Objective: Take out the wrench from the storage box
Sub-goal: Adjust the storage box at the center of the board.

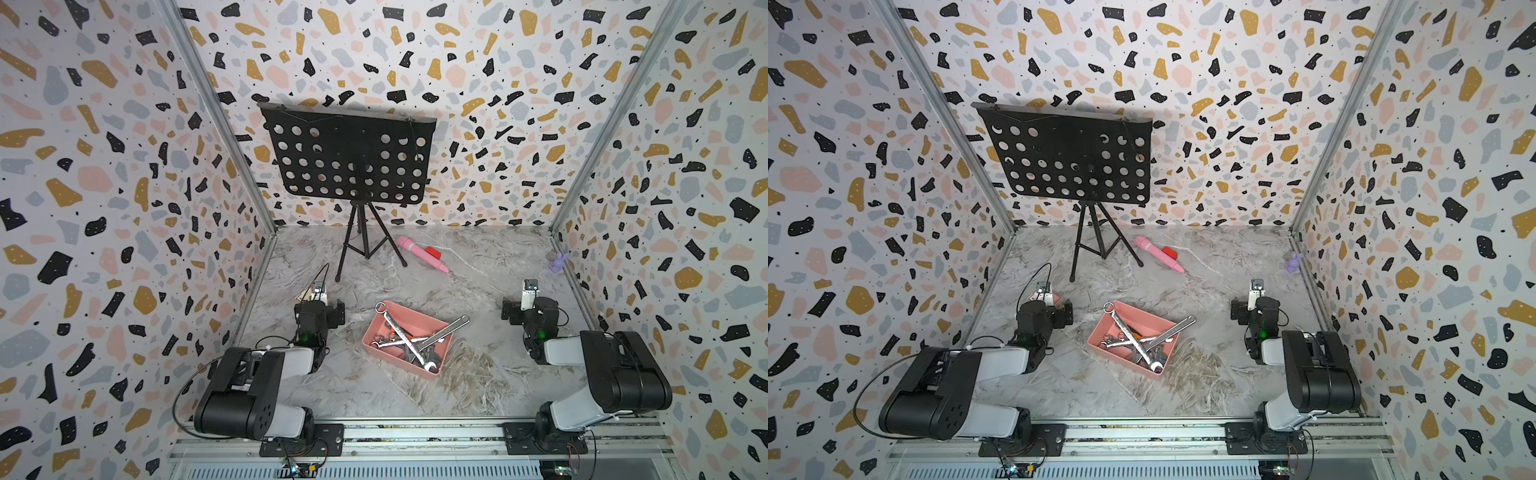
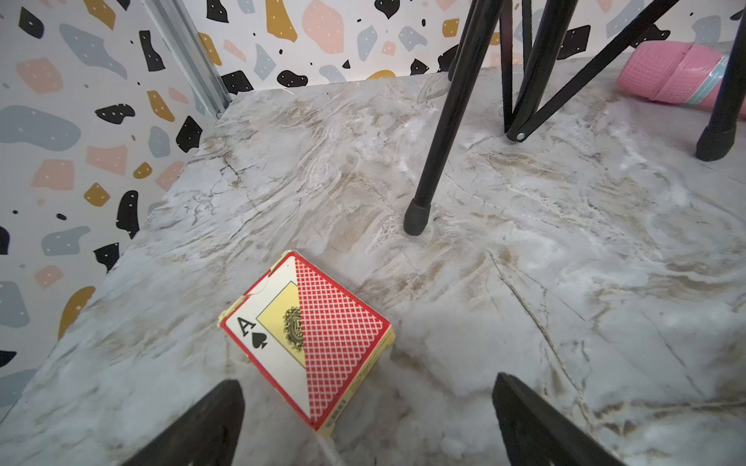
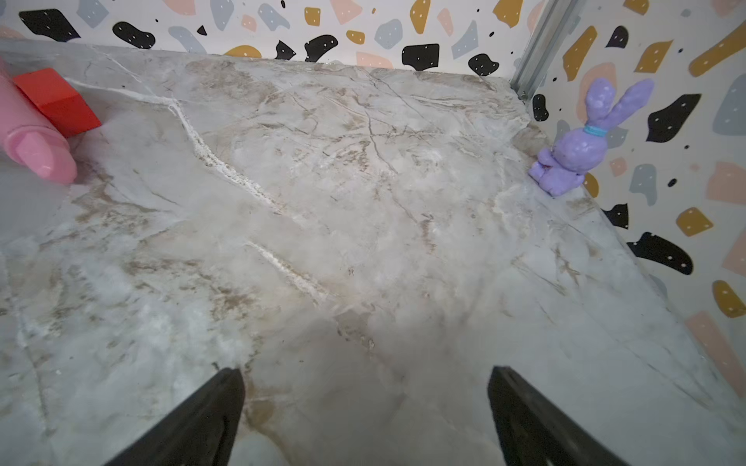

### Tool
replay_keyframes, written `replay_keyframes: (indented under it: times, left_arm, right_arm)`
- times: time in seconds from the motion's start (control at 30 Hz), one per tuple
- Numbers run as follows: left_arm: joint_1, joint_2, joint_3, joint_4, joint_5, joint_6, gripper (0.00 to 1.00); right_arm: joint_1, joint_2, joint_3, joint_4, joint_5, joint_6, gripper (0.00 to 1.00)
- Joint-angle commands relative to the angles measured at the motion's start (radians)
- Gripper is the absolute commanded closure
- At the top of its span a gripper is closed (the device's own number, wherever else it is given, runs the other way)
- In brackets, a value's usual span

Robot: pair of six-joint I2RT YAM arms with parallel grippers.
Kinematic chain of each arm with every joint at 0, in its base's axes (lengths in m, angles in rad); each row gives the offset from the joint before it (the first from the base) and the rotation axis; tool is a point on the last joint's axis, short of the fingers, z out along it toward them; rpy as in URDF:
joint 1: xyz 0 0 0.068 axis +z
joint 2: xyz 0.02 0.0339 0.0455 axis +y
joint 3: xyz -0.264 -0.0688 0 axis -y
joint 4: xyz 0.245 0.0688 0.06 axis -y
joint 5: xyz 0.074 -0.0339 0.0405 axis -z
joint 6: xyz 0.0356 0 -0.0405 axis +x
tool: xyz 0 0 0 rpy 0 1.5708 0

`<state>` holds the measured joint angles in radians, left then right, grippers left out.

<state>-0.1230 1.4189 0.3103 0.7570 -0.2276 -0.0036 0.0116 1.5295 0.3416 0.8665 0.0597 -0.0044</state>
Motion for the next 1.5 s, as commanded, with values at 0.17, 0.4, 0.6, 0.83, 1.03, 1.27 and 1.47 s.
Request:
replay_keyframes:
  times: [0.17, 0.4, 0.6, 0.83, 1.03, 1.27, 1.47]
  left_arm:
    - [-0.003, -0.009, 0.016, 0.046, -0.011, 0.014, 0.0]
    - [-0.003, -0.007, 0.016, 0.045, -0.01, 0.014, 0.0]
    - [0.007, -0.009, 0.021, 0.033, 0.011, 0.011, 0.0]
    - [0.002, -0.16, 0.148, -0.284, -0.022, 0.008, 0.0]
    - [0.002, -0.293, 0.331, -0.586, -0.031, -0.048, 0.0]
    - [0.001, -0.367, 0.594, -1.105, 0.081, -0.307, 0.04]
    - [-0.047, -0.446, 0.627, -1.411, 0.208, -0.572, 0.09]
  right_arm:
    - [0.002, -0.018, 0.017, 0.003, -0.003, -0.005, 0.0]
    - [0.001, -0.015, 0.02, 0.001, -0.003, -0.004, 0.0]
    - [0.001, -0.02, 0.019, -0.006, -0.004, -0.003, 0.0]
    - [0.001, -0.175, 0.079, -0.226, -0.038, -0.012, 0.0]
    - [0.002, -0.333, 0.162, -0.474, -0.152, 0.033, 0.0]
    - [0.005, -0.474, 0.368, -0.992, -0.429, 0.054, 0.0]
    - [0.011, -0.512, 0.562, -1.395, -0.658, 0.045, 0.02]
